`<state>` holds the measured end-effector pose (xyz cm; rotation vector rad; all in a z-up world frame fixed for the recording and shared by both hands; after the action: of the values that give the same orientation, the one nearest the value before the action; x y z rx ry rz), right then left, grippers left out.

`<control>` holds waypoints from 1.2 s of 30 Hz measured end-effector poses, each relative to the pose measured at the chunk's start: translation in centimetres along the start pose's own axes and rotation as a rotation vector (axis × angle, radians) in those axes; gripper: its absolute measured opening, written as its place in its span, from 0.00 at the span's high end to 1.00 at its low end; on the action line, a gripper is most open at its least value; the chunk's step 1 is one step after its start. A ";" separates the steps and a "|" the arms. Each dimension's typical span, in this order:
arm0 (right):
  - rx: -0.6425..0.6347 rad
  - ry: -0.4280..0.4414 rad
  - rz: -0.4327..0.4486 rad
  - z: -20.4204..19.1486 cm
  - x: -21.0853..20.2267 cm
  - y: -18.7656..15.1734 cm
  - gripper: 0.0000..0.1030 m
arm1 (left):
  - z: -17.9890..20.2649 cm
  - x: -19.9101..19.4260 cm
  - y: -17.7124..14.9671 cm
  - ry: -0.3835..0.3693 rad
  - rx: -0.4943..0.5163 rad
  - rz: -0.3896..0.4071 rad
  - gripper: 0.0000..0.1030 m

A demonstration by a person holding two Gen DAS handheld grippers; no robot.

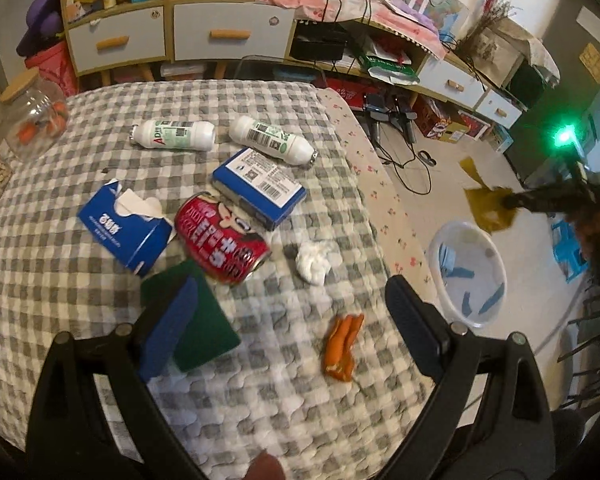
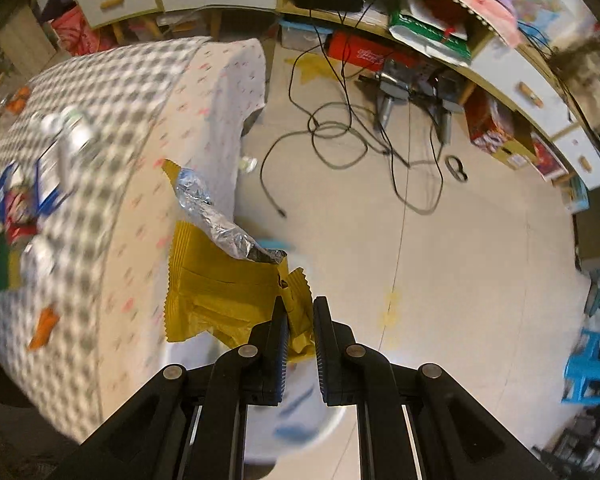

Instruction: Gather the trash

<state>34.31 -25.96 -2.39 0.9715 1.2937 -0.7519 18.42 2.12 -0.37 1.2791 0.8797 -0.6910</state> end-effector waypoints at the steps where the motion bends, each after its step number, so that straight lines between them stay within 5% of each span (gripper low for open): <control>1: 0.011 -0.007 0.000 0.0 0.1 -0.8 0.88 | 0.0 -0.1 -0.2 0.005 0.007 0.001 0.08; 10: 0.170 -0.039 -0.002 -0.5 2.2 -7.2 0.80 | -0.6 -0.6 -2.5 0.032 0.036 -0.004 0.08; 14: 0.242 -0.034 0.022 -0.7 2.3 -8.4 0.50 | -1.3 -0.5 -3.3 0.055 0.039 -0.019 0.08; 22: 0.320 -0.007 0.166 -2.8 -1.1 -10.0 0.39 | -4.5 -0.5 -3.6 0.088 -0.029 -0.042 0.08; 30: 0.264 0.050 0.337 -7.9 -4.2 -9.7 0.29 | -7.5 0.7 -4.1 0.155 -0.081 -0.062 0.08; 36: 0.261 0.061 0.363 -10.0 -2.9 -9.3 0.27 | -8.1 3.2 -4.5 0.175 -0.118 -0.125 0.08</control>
<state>21.31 -21.02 -1.03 1.4052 1.0441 -0.6191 14.92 9.38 -5.91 1.1990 1.1352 -0.6213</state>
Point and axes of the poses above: each gripper's, at about its wrist camera, not at the fingertips, and x roughly the way its jaws point, z to its right, y to its top, the point moved 6 cm from there along x, roughly the way its jaws point, and after that the axes turned 9 degrees about y, right-handed, at the moved point
